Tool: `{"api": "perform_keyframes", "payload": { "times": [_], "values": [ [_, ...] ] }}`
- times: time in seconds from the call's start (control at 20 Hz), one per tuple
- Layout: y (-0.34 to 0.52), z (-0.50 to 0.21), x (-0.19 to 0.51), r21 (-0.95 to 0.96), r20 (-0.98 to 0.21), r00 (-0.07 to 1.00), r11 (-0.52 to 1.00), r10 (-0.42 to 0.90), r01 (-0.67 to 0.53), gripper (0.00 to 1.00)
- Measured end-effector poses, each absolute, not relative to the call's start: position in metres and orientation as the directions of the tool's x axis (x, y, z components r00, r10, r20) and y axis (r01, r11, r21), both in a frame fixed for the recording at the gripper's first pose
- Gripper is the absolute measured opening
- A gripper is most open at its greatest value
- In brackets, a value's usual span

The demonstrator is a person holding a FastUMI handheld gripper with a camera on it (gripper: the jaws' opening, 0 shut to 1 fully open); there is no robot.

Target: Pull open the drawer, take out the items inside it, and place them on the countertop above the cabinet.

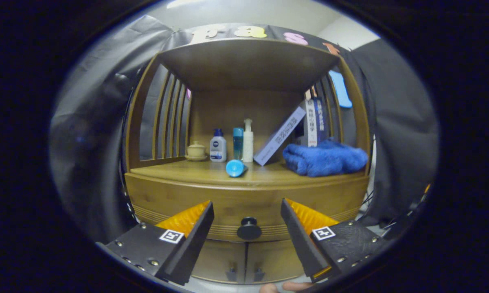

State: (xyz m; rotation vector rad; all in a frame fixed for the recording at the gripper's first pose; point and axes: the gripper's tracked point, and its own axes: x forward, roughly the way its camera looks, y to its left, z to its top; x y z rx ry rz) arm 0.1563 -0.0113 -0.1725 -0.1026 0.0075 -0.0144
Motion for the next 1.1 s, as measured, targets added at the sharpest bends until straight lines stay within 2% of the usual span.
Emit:
{"api": "perform_keyframes", "payload": {
  "times": [0.25,0.75,1.1],
  "values": [
    [-0.013,-0.099,0.098,-0.124,0.019,1.000,0.992,0.001,0.002,0.98],
    [-0.011,0.046,-0.008,-0.016,0.079,0.997,1.000,0.009,-0.007,0.96],
    [-0.013,0.050,-0.056,0.029,0.013,0.999,0.999,0.045,-0.045,0.96]
  ]
}}
